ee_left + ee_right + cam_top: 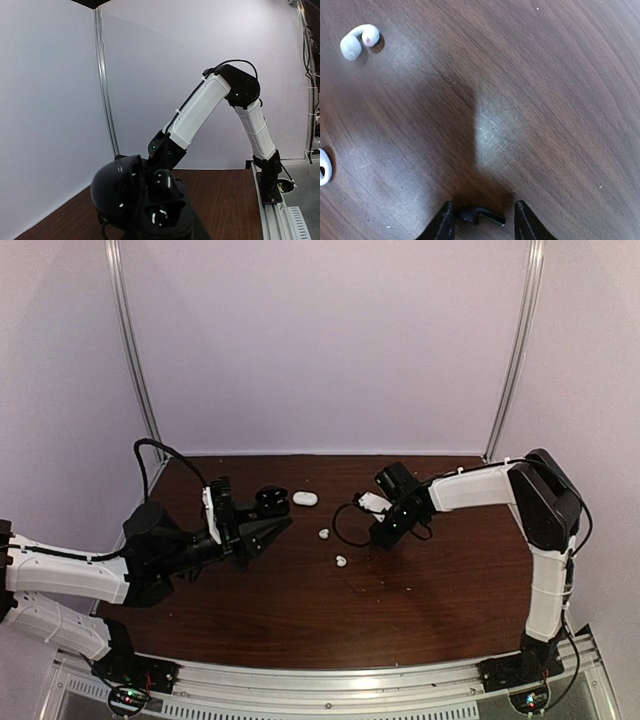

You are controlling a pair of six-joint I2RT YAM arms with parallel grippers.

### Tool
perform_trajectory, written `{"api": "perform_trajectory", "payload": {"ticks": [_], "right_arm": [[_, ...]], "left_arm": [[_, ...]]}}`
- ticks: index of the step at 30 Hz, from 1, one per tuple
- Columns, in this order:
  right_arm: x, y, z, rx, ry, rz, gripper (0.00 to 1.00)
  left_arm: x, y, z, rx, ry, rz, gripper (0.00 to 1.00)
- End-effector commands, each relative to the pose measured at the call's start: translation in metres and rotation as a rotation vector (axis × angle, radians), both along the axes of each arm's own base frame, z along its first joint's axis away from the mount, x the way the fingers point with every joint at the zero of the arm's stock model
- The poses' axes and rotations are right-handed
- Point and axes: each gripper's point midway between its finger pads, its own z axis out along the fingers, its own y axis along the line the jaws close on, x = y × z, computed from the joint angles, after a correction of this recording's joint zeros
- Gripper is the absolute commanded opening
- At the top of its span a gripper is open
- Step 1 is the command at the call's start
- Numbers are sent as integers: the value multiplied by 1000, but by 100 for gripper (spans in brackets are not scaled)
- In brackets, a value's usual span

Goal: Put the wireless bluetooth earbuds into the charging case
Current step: Adjust the left earbud at the center of the board.

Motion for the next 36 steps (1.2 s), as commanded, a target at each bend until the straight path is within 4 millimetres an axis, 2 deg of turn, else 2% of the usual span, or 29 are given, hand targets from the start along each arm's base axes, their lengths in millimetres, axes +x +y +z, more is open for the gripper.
{"api": "perform_trajectory", "payload": {"ticks": [1, 7, 15, 17, 20, 22, 26, 31, 36], "right_arm": [[9, -6, -7, -28, 8, -18, 36], [3, -12, -11, -35, 42, -37, 25], [-1, -24, -16, -17, 124, -107, 19], [-4, -26, -14, 17, 153, -120, 20], [-7, -28, -8, 68, 188, -130, 34], [-6, -30, -3, 87, 192, -133, 36], [-6, -33, -4, 84, 203, -129, 33], [-13, -33, -14, 76, 244, -116, 28], [-24, -30, -12, 97, 267, -109, 25]], "left_arm": [[0, 0, 17, -35, -50, 1, 0], [1, -1, 17, -34, -49, -3, 1], [1, -1, 19, -35, -49, -1, 1], [1, -1, 19, -36, -50, 0, 1], [1, 0, 19, -38, -50, 0, 1], [0, -1, 19, -38, -49, -3, 1], [0, -1, 20, -41, -50, -8, 1], [-1, 0, 20, -39, -49, -7, 0], [-1, 1, 19, -38, -49, -6, 1]]}}
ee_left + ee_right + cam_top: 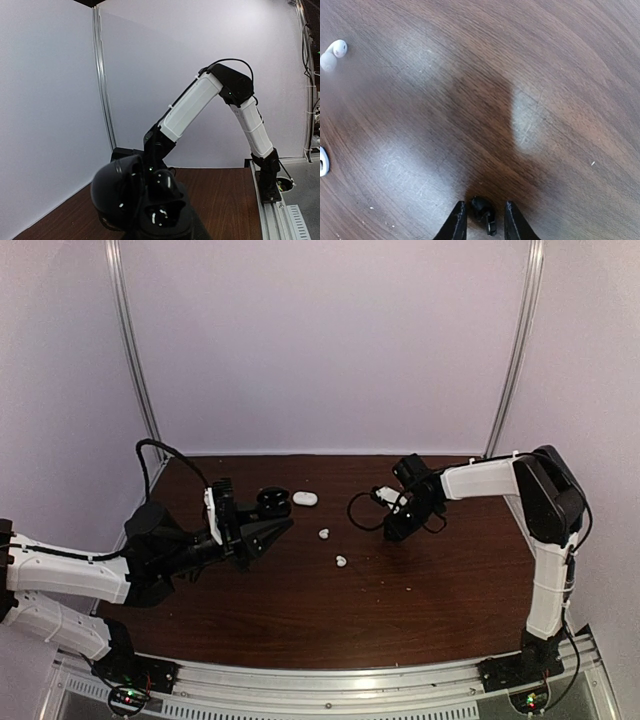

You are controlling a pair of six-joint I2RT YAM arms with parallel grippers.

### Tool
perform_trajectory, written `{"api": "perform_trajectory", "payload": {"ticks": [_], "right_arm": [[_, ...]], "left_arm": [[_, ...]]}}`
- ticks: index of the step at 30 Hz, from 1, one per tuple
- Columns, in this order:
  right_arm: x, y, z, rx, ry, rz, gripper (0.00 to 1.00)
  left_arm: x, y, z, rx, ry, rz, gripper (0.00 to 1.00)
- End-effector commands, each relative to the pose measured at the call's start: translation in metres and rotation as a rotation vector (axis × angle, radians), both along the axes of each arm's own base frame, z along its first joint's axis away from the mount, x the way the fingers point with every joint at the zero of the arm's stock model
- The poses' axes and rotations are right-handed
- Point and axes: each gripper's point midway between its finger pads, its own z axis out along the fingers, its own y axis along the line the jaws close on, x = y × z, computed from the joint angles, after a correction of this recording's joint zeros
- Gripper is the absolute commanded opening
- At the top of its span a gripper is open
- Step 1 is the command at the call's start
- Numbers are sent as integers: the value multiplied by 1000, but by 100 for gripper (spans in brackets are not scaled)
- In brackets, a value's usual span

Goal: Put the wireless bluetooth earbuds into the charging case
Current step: Adjust the left earbud at the center of the board.

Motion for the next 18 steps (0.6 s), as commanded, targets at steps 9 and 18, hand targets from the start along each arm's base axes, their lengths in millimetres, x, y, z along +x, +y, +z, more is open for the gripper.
{"api": "perform_trajectory", "payload": {"ticks": [9, 18], "right_arm": [[-63, 10, -12, 19, 143, 29, 19], [-87, 42, 11, 131, 148, 73, 24]], "left_arm": [[-2, 3, 23, -53, -52, -5, 1], [-3, 5, 23, -54, -50, -2, 1]]}}
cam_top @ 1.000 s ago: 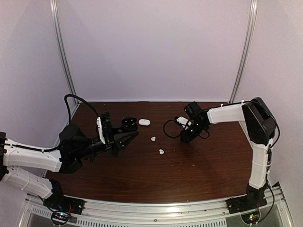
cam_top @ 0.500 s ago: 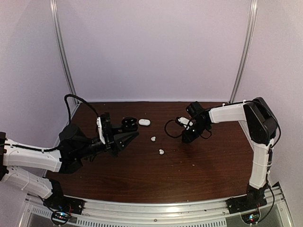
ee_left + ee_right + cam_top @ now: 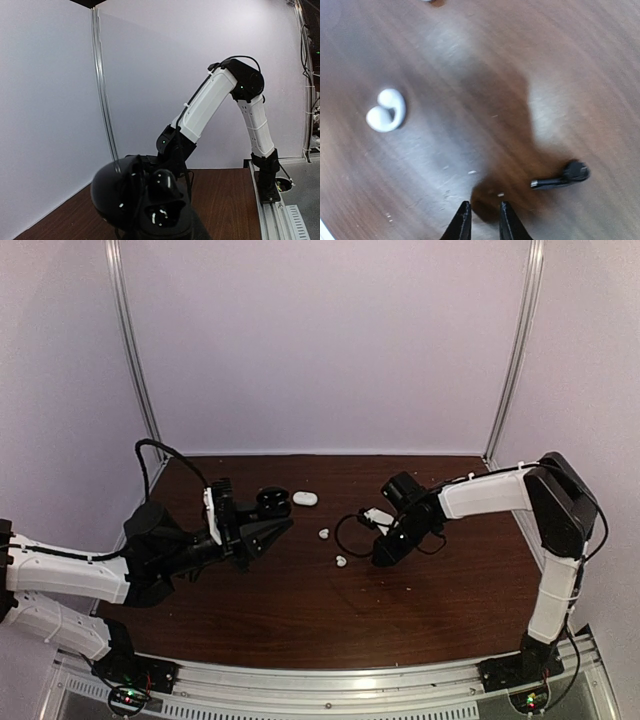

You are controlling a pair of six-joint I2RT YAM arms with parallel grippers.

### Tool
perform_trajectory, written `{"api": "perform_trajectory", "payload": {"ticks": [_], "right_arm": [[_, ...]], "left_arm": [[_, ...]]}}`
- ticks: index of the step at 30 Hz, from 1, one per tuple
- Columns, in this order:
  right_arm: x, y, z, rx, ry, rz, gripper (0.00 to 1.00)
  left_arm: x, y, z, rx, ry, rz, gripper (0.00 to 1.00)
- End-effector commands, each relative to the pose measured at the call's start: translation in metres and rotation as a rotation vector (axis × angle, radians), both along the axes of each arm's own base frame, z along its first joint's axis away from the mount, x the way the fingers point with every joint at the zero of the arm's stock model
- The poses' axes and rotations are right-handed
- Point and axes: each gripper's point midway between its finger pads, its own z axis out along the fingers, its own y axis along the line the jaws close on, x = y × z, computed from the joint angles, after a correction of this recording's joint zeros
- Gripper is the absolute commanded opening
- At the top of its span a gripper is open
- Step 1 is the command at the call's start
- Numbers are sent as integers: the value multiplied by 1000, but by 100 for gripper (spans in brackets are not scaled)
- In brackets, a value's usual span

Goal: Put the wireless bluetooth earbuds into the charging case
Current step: Adjust the left earbud at the center of the board, then pick up the left earbud from the center of the board.

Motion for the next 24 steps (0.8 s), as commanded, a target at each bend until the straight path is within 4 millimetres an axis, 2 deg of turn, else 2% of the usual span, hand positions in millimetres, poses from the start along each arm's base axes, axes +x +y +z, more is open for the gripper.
{"api": "perform_trajectory", "payload": {"ticks": [1, 7, 9, 13, 16, 24], "right_arm": [[-10, 8, 16, 68, 42, -4, 27], [12, 5, 46, 73, -42, -31, 29], [23, -3, 51, 59, -80, -63, 29], [43, -23, 49, 62, -105, -125, 27], [50, -30, 43, 55, -104, -133, 29], [59, -25, 28, 74, -80, -126, 28]], "left_arm": [[-2, 5, 23, -53, -47, 4, 1], [-1, 7, 23, -53, -47, 11, 1], [-2, 7, 23, -54, -46, 11, 1], [-2, 8, 23, -56, -48, 14, 1], [-2, 8, 22, -54, -47, 14, 1], [-1, 9, 22, -54, -45, 18, 1]]}}
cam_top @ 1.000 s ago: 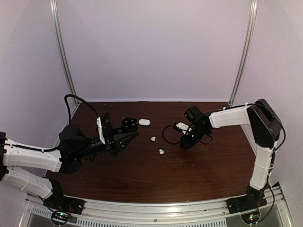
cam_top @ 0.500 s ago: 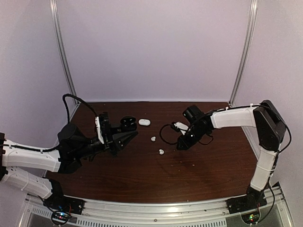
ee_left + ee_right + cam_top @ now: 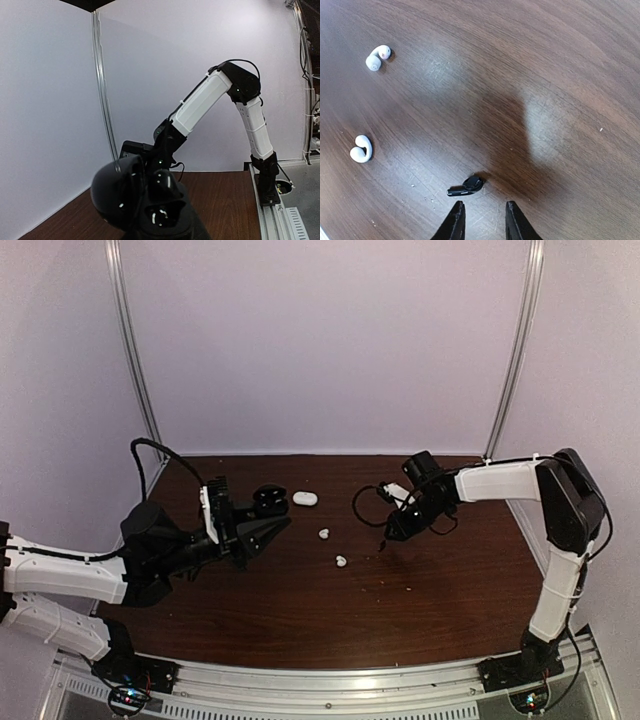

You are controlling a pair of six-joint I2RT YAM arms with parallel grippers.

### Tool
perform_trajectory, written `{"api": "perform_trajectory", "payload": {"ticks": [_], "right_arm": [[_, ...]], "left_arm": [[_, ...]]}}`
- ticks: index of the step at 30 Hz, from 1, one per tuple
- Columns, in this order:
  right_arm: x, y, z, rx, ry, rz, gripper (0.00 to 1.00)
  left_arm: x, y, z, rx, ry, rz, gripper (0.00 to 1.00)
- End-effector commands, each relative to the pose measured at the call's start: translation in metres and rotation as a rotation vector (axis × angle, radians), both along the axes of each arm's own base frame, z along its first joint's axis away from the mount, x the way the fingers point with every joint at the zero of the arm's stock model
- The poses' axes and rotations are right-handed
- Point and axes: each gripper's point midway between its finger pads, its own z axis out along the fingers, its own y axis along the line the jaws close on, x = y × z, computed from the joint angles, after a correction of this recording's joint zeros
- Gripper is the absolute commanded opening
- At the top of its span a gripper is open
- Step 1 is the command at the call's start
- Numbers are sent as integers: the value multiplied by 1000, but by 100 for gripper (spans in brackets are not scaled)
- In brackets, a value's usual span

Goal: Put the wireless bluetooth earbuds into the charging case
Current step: Pick up the left earbud from the center of the board.

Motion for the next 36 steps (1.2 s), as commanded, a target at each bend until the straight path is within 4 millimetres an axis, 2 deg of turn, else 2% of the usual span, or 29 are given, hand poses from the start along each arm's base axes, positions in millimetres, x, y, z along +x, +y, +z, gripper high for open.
{"api": "perform_trajectory", "payload": {"ticks": [1, 11, 24, 30, 36], "right_arm": [[8, 9, -3, 27, -7, 15, 28], [0, 21, -15, 43, 29, 46, 24], [-1, 23, -28, 9, 40, 55, 20], [-1, 26, -32, 3, 44, 57, 22], [4, 29, -28, 11, 31, 42, 24]], "left_arm": [[0, 6, 16, -40, -36, 16, 1], [1, 3, 16, -39, -38, 13, 1], [2, 1, 14, -33, -38, 11, 1], [2, 1, 14, -32, -39, 11, 1], [3, 1, 14, -32, -41, 13, 0]]}}
